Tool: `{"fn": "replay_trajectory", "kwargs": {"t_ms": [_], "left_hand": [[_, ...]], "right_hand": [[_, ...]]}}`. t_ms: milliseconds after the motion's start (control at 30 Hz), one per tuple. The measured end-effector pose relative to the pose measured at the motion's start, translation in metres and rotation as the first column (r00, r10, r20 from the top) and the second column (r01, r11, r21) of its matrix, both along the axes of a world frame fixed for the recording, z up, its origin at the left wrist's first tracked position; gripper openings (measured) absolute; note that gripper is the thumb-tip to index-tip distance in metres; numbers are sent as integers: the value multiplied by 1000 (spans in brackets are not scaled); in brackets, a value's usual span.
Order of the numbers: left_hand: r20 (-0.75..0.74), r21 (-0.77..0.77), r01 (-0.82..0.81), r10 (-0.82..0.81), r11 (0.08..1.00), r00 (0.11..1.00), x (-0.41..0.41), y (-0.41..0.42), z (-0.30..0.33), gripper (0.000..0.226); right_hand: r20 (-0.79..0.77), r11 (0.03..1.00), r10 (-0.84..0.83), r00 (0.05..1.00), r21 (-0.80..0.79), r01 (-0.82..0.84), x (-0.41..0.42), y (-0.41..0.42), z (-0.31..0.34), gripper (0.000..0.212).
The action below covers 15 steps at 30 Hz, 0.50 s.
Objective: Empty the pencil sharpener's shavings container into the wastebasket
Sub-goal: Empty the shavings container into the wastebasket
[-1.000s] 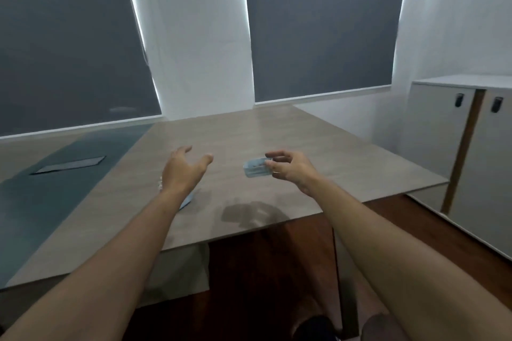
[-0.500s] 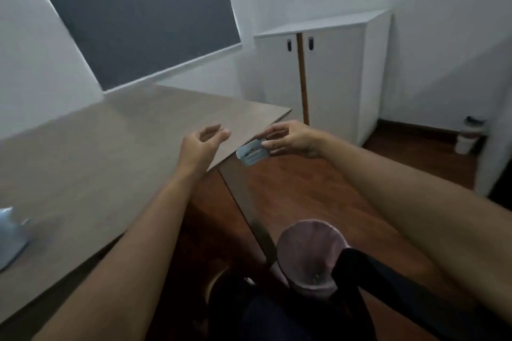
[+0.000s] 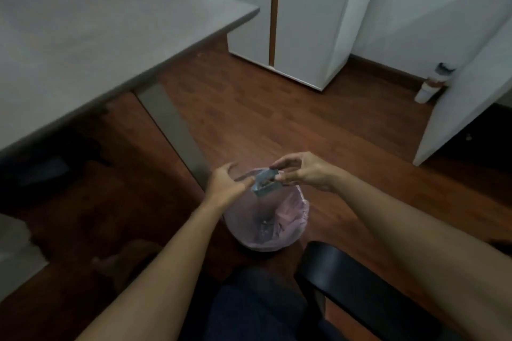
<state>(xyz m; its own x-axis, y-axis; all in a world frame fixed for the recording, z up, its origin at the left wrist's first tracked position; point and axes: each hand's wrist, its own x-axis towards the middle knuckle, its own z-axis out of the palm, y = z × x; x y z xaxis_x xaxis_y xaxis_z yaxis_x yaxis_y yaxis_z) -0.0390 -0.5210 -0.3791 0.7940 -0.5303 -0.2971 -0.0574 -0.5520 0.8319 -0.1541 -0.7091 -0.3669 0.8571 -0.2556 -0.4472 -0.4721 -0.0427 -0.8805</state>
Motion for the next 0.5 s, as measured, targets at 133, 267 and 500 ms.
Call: {"fn": "replay_trajectory", "kwargs": {"t_ms": [133,267,500], "left_hand": [[0,56,-25,25,998,1000,-5,-4,-68,81],[44,194,-46,38,980,998,-8,4,-111,117],[-90,298,-2,30,955,995,2,17,-159,149]], "right_hand": [[-97,995,52,994,-76,-59,4,-3,-65,36],[-171,950,124,977,-265,-167,16,-6,-113,37],[-363,800,212,907,-468,-374,42,-4,-164,44]]}}
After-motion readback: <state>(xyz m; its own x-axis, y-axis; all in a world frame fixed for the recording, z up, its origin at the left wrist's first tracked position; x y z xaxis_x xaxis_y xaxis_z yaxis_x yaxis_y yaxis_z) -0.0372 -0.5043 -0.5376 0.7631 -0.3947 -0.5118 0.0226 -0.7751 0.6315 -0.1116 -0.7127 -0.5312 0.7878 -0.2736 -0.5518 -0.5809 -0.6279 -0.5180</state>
